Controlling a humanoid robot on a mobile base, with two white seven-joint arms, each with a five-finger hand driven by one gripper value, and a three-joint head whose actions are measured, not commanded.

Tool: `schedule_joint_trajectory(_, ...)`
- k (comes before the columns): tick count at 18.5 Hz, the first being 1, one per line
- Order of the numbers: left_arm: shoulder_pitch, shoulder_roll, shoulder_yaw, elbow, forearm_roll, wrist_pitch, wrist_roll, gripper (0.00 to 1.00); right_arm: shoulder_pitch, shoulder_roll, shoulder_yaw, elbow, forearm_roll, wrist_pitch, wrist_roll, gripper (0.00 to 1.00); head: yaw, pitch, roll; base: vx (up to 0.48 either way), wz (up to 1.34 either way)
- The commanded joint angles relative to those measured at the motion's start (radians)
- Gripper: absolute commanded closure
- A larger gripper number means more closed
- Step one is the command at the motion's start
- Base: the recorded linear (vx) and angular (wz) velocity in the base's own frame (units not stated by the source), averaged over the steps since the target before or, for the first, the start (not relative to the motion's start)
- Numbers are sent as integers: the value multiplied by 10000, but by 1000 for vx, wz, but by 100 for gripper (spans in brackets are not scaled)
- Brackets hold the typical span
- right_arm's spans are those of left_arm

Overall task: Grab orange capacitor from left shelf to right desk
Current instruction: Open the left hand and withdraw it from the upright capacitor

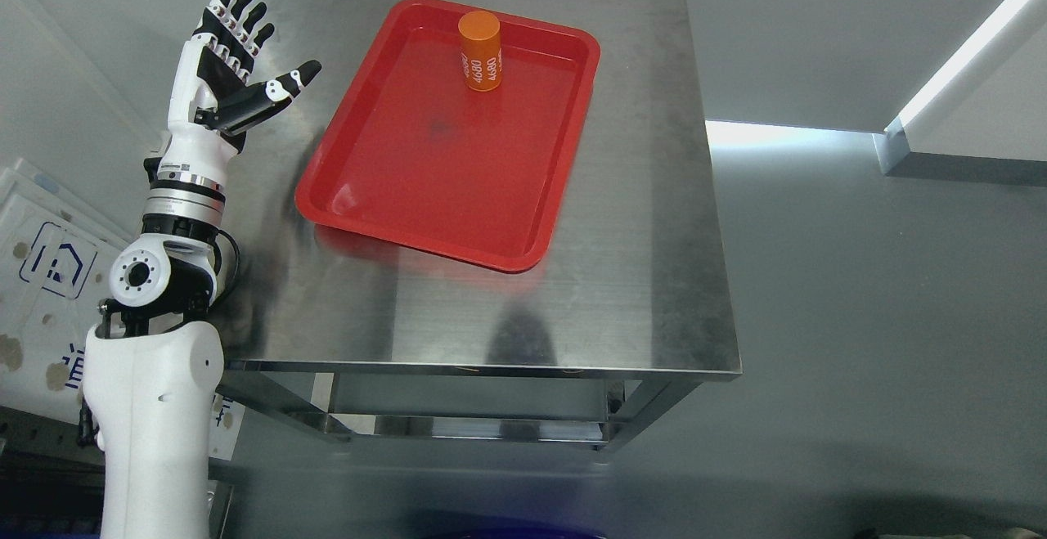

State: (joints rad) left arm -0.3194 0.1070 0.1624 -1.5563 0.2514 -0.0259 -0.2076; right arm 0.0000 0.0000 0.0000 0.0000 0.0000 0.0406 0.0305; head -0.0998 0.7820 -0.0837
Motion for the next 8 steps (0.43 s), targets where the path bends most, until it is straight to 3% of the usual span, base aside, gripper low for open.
schedule_joint_trajectory(1, 234, -867, -29, -973, -901, -2, 20, 0, 338, -175, -123, -230, 0, -7, 17, 0, 0, 0, 0, 0, 0)
schedule_joint_trajectory(8, 234, -895, -29, -973, -1456, 13, 20, 0, 338, -175, -123, -230, 0, -7, 2, 0, 0, 0, 0, 0, 0)
